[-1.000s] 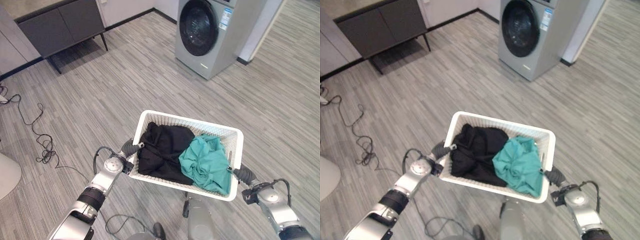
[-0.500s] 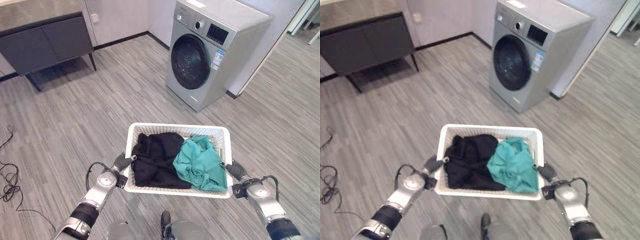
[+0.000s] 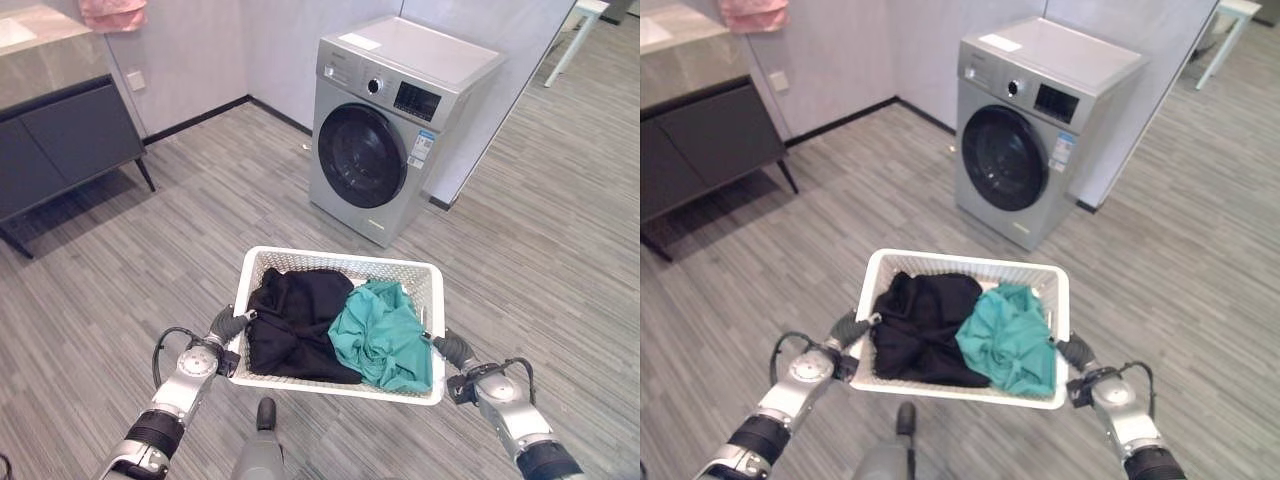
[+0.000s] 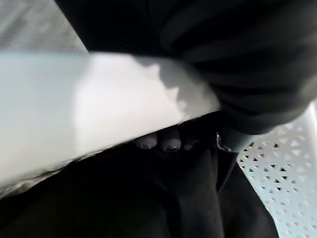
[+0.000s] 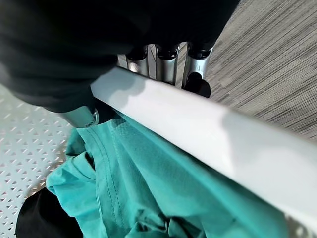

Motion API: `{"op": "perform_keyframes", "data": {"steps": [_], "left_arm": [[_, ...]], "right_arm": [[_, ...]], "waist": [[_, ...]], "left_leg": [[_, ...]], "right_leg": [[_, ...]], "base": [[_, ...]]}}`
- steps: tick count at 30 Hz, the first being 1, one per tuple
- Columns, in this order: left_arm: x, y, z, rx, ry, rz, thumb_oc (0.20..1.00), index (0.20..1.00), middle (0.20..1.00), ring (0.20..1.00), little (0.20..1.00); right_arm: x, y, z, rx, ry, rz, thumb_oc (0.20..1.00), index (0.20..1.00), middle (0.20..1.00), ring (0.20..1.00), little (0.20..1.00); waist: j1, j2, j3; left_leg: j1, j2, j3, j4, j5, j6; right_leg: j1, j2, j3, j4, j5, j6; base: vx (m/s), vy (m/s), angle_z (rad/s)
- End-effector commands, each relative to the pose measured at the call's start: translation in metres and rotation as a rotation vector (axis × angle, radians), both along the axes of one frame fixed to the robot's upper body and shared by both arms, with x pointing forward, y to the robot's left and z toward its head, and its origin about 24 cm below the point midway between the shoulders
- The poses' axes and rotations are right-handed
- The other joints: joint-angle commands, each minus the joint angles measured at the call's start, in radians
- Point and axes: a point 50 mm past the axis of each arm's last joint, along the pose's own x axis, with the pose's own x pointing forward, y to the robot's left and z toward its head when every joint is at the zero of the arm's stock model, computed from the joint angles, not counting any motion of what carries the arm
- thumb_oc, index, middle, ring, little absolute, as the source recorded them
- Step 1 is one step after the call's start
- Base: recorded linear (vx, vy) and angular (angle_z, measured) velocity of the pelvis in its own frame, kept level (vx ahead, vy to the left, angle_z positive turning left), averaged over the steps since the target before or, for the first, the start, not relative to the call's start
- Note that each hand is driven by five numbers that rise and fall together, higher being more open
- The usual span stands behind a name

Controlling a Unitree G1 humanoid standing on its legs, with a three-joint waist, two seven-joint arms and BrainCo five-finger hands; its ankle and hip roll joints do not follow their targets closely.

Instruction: Grab the laundry basket,head to the washer,open it,put in the laundry and shut it.

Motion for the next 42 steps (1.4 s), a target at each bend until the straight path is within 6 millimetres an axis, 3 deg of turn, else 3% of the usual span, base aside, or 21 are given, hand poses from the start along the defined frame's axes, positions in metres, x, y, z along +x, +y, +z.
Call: {"op": "perform_keyframes", "data": {"steps": [1, 3, 4, 5, 6, 7, 9, 10, 11, 14, 16, 18, 22, 24, 27, 29, 31, 34, 35, 40, 42], "left_arm": [[0.020, 0.033, 0.050, 0.053, -0.230, 0.093, 0.200, 0.200, 0.200, 0.200, 0.200], [0.024, 0.033, 0.054, 0.071, -0.243, 0.089, 0.200, 0.200, 0.200, 0.200, 0.200], [0.033, 0.032, 0.066, 0.105, -0.271, 0.064, 0.200, 0.200, 0.200, 0.200, 0.200], [0.043, 0.030, 0.076, 0.129, -0.294, 0.050, 0.200, 0.200, 0.200, 0.200, 0.200], [0.043, 0.030, 0.077, 0.129, -0.297, 0.049, 0.200, 0.200, 0.200, 0.200, 0.200], [0.048, 0.033, 0.089, 0.152, -0.324, 0.046, 0.200, 0.200, 0.200, 0.200, 0.200], [0.050, 0.034, 0.092, 0.153, -0.330, 0.046, 0.200, 0.200, 0.200, 0.200, 0.200], [0.049, 0.038, 0.098, 0.148, -0.343, 0.048, 0.200, 0.200, 0.200, 0.200, 0.200], [0.046, 0.041, 0.103, 0.145, -0.361, 0.049, 0.200, 0.200, 0.200, 0.200, 0.200], [0.044, 0.044, 0.105, 0.139, -0.372, 0.056, 0.200, 0.200, 0.200, 0.200, 0.200], [0.044, 0.048, 0.106, 0.132, -0.392, 0.086, 0.200, 0.200, 0.200, 0.200, 0.200], [0.045, 0.047, 0.106, 0.125, -0.401, 0.098, 0.200, 0.200, 0.200, 0.200, 0.200], [0.047, 0.039, 0.099, 0.120, -0.387, 0.083, 0.200, 0.200, 0.200, 0.200, 0.200], [0.047, 0.037, 0.098, 0.111, -0.384, 0.083, 0.200, 0.200, 0.200, 0.200, 0.200], [0.045, 0.034, 0.092, 0.068, -0.371, 0.095, 0.200, 0.200, 0.200, 0.200, 0.200], [0.042, 0.034, 0.087, 0.040, -0.357, 0.111, 0.200, 0.200, 0.200, 0.200, 0.200], [0.038, 0.037, 0.084, 0.022, -0.353, 0.128, 0.200, 0.200, 0.200, 0.200, 0.200], [0.038, 0.036, 0.084, 0.014, -0.354, 0.133, 0.200, 0.200, 0.200, 0.200, 0.200], [0.040, 0.031, 0.086, 0.007, -0.360, 0.120, 0.200, 0.200, 0.200, 0.200, 0.200], [0.045, 0.024, 0.087, 0.009, -0.360, 0.089, 0.200, 0.200, 0.200, 0.200, 0.200], [0.048, 0.023, 0.087, 0.024, -0.353, 0.090, 0.200, 0.200, 0.200, 0.200, 0.200]], "right_arm": [[0.011, -0.060, 0.044, -0.100, -0.164, -0.163, 0.200, 0.200, 0.200, 0.200, 0.200], [0.011, -0.060, 0.043, -0.091, -0.161, -0.176, 0.200, 0.200, 0.200, 0.200, 0.200], [0.011, -0.059, 0.040, -0.083, -0.155, -0.182, 0.200, 0.200, 0.200, 0.200, 0.200], [0.014, -0.057, 0.040, -0.080, -0.148, -0.184, 0.200, 0.200, 0.200, 0.200, 0.200], [0.014, -0.057, 0.040, -0.080, -0.150, -0.185, 0.200, 0.200, 0.200, 0.200, 0.200], [0.022, -0.053, 0.048, -0.085, -0.179, -0.161, 0.200, 0.200, 0.200, 0.200, 0.200], [0.025, -0.051, 0.050, -0.082, -0.189, -0.155, 0.200, 0.200, 0.200, 0.200, 0.200], [0.029, -0.052, 0.054, -0.101, -0.192, -0.144, 0.200, 0.200, 0.200, 0.200, 0.200], [0.029, -0.059, 0.056, -0.135, -0.184, -0.151, 0.200, 0.200, 0.200, 0.200, 0.200], [0.028, -0.063, 0.057, -0.151, -0.178, -0.154, 0.200, 0.200, 0.200, 0.200, 0.200], [0.028, -0.064, 0.055, -0.157, -0.167, -0.154, 0.200, 0.200, 0.200, 0.200, 0.200], [0.026, -0.062, 0.053, -0.151, -0.158, -0.148, 0.200, 0.200, 0.200, 0.200, 0.200], [0.011, -0.066, 0.048, -0.141, -0.138, -0.150, 0.200, 0.200, 0.200, 0.200, 0.200], [0.009, -0.066, 0.049, -0.135, -0.138, -0.147, 0.200, 0.200, 0.200, 0.200, 0.200], [0.007, -0.069, 0.051, -0.133, -0.149, -0.144, 0.200, 0.200, 0.200, 0.200, 0.200], [0.008, -0.071, 0.057, -0.132, -0.165, -0.140, 0.200, 0.200, 0.200, 0.200, 0.200], [0.012, -0.071, 0.066, -0.132, -0.195, -0.124, 0.200, 0.200, 0.200, 0.200, 0.200], [0.015, -0.073, 0.072, -0.138, -0.214, -0.128, 0.200, 0.200, 0.200, 0.200, 0.200], [0.015, -0.076, 0.076, -0.140, -0.228, -0.139, 0.200, 0.200, 0.200, 0.200, 0.200], [0.017, -0.078, 0.082, -0.150, -0.260, -0.148, 0.200, 0.200, 0.200, 0.200, 0.200], [0.020, -0.078, 0.085, -0.152, -0.277, -0.160, 0.200, 0.200, 0.200, 0.200, 0.200]], "waist": [[0.023, 0.057, -0.067], [0.024, 0.050, -0.079], [0.022, 0.036, -0.095], [0.007, 0.035, -0.093], [0.013, 0.035, -0.096], [-0.006, 0.050, -0.077], [-0.005, 0.061, -0.071], [-0.011, 0.079, -0.062], [-0.018, 0.082, -0.054], [-0.027, 0.081, -0.044], [-0.030, 0.077, -0.038], [-0.040, 0.065, -0.033], [-0.052, 0.015, -0.063], [-0.059, 0.014, -0.076], [-0.062, 0.017, -0.094], [-0.056, 0.011, -0.092], [-0.042, -0.005, -0.077], [-0.040, -0.013, -0.067], [-0.039, -0.021, -0.060], [-0.028, -0.030, -0.055], [-0.014, -0.018, -0.054]], "left_leg": [[-0.098, 0.159, -0.040, 0.017, 0.030, -0.098], [-0.106, 0.138, -0.034, 0.059, -0.003, -0.077], [-0.084, 0.088, -0.013, 0.106, -0.060, -0.041], [-0.049, 0.052, 0.017, 0.120, -0.102, -0.001], [-0.055, 0.054, 0.022, 0.118, -0.098, 0.000], [-0.002, 0.041, 0.052, 0.111, -0.134, 0.034], [0.020, 0.041, 0.076, 0.104, -0.144, 0.046], [0.083, 0.033, 0.112, 0.083, -0.170, 0.061], [0.128, 0.022, 0.134, 0.066, -0.195, 0.058], [0.162, 0.026, 0.144, 0.066, -0.229, 0.044], [0.196, 0.045, 0.146, 0.067, -0.265, 0.012], [0.218, 0.046, 0.143, 0.068, -0.280, -0.002], [0.245, 0.038, 0.126, 0.083, -0.310, -0.027], [0.251, 0.055, 0.112, 0.090, -0.315, -0.039], [0.249, 0.120, 0.070, 0.138, -0.269, -0.081], [0.201, 0.178, 0.034, 0.279, -0.174, -0.098], [0.131, 0.201, -0.004, 0.460, -0.087, -0.090], [0.093, 0.232, 0.006, 0.514, -0.047, -0.080], [0.052, 0.265, 0.051, 0.470, -0.046, -0.072], [-0.013, 0.279, 0.139, 0.245, -0.084, -0.076], [-0.039, 0.288, 0.145, 0.082, -0.008, -0.115]], "right_leg": [[-0.070, 0.104, -0.042, 0.093, -0.025, -0.051], [-0.059, 0.084, -0.034, 0.115, -0.031, -0.040], [-0.074, 0.055, -0.026, 0.219, -0.024, -0.013], [-0.149, 0.042, -0.014, 0.400, 0.083, 0.015], [-0.163, 0.043, -0.007, 0.408, 0.083, 0.016], [-0.266, 0.038, -0.012, 0.594, 0.160, 0.043], [-0.308, 0.020, -0.046, 0.645, 0.193, 0.057], [-0.367, -0.059, -0.150, 0.662, 0.198, 0.047], [-0.415, -0.091, -0.216, 0.558, 0.158, 0.025], [-0.419, -0.120, -0.253, 0.403, 0.159, 0.031], [-0.422, -0.189, -0.272, 0.134, 0.237, 0.064], [-0.438, -0.217, -0.245, 0.051, 0.289, 0.086], [-0.417, -0.191, -0.173, 0.068, 0.309, 0.097], [-0.421, -0.167, -0.170, 0.089, 0.297, 0.092], [-0.401, -0.103, -0.203, 0.114, 0.255, 0.062], [-0.348, -0.029, -0.219, 0.091, 0.210, 0.006], [-0.297, 0.027, -0.208, 0.069, 0.170, -0.047], [-0.269, 0.057, -0.207, 0.064, 0.143, -0.071], [-0.249, 0.072, -0.219, 0.059, 0.123, -0.081], [-0.226, 0.070, -0.240, 0.060, 0.090, -0.067], [-0.201, 0.080, -0.241, 0.070, 0.062, -0.050]], "base": [[0.15, 0.105, 0.00], [0.29, 0.208, 0.00], [0.48, 0.429, 0.06], [0.47, 0.426, 0.10], [0.32, 0.416, 0.02], [0.19, 0.284, -0.18], [0.21, 0.276, -0.49], [0.34, 0.259, -0.30], [0.35, 0.254, -0.21], [0.24, -0.051, -1.09], [0.31, -0.227, -0.02], [0.34, -0.213, 0.08], [0.29, -0.187, 0.31], [0.24, -0.233, 0.73], [0.23, -0.289, 0.52], [0.19, -0.346, 0.29], [0.20, -0.392, 0.11], [0.12, -0.192, -0.23], [0.11, -0.113, -0.15], [0.13, 0.010, 0.16], [0.23, 0.144, 0.19]]}}
